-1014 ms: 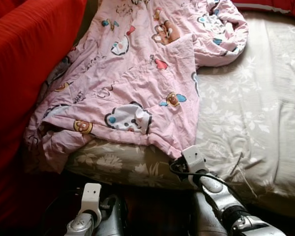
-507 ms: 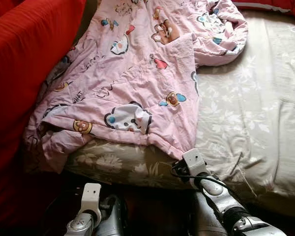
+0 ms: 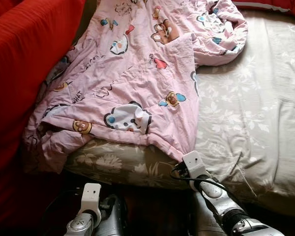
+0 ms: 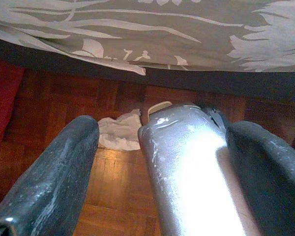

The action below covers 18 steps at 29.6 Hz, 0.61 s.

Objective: Clean up the room

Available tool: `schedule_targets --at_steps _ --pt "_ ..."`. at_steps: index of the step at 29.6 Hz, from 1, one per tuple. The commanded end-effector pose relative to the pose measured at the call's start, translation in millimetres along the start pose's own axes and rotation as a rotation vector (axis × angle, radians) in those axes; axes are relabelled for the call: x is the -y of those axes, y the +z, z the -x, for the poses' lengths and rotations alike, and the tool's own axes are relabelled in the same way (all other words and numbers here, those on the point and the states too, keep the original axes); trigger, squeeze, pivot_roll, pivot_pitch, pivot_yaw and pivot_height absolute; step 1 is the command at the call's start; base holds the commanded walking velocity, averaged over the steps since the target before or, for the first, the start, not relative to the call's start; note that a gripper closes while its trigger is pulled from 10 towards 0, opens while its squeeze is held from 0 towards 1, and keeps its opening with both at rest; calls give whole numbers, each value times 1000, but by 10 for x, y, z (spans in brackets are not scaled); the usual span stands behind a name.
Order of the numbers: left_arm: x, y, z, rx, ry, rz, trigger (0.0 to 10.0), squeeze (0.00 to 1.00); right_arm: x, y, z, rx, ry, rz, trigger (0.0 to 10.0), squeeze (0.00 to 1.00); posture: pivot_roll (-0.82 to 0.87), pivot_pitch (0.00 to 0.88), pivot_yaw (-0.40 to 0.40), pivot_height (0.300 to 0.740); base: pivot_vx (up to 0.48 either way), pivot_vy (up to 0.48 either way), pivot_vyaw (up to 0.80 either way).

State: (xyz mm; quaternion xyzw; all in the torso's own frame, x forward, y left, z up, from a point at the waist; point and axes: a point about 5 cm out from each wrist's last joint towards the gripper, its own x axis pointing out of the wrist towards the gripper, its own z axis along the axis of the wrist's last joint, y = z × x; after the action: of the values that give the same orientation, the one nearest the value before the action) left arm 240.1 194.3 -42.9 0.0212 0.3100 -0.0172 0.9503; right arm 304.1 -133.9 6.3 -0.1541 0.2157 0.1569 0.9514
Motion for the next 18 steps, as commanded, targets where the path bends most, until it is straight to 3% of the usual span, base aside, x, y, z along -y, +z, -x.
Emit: schedule_targets --at_steps 1,18 --pt "-51 -227 80 -87 10 -13 10000 0 -88 -151 43 -46 11 -6 0 0 -1 233 111 587 0 0 0" --pt "-39 -188 61 -77 13 -7 10000 0 6 -71 37 14 -107 -49 0 0 -6 239 104 587 0 0 0"
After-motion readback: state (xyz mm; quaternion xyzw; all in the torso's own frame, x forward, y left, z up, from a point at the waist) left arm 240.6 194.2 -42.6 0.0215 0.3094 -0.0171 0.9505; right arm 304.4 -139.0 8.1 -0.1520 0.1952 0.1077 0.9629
